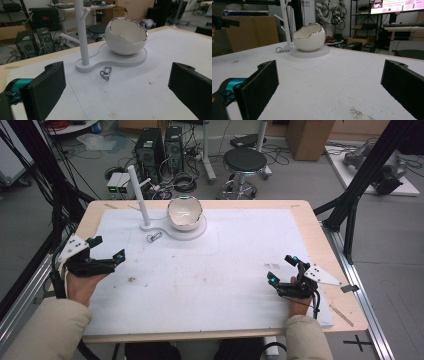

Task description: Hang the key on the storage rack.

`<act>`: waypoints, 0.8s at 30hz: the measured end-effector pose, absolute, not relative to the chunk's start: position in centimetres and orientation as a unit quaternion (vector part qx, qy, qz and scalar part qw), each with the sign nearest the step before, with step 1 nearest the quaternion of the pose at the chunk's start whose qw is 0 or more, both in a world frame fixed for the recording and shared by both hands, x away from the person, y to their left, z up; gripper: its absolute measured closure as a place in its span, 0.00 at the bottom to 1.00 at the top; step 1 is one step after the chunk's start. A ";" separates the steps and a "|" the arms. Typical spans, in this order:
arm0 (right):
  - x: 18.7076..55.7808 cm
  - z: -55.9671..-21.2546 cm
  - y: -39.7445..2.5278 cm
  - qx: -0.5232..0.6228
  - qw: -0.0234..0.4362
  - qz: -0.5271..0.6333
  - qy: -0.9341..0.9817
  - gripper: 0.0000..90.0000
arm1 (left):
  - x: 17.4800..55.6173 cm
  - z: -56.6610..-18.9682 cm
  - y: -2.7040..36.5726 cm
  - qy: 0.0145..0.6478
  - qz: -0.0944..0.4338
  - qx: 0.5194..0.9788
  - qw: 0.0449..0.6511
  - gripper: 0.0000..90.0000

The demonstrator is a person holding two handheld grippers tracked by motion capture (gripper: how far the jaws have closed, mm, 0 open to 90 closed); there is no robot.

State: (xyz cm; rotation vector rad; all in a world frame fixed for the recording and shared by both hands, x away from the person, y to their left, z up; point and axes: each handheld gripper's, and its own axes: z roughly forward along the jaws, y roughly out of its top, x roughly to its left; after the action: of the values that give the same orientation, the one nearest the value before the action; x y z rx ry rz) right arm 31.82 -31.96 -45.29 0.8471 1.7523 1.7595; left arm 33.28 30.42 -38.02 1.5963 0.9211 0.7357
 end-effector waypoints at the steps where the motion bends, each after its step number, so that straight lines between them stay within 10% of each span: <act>1: 31.8 -45.3 -32.0 0.312 0.256 0.649 0.645 0.01 | 33.9 -37.5 30.3 0.386 0.310 0.682 0.539 0.02; 24: 31.8 -45.3 -32.0 0.312 0.255 0.648 0.645 0.01 | 45.2 -35.3 26.7 0.409 0.219 0.775 0.429 0.02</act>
State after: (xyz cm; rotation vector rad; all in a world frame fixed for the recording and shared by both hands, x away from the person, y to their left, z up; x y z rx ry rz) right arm 31.82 -31.96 -45.29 0.8483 1.7526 1.7608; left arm 45.15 26.69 -35.25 1.9347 1.0217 0.5478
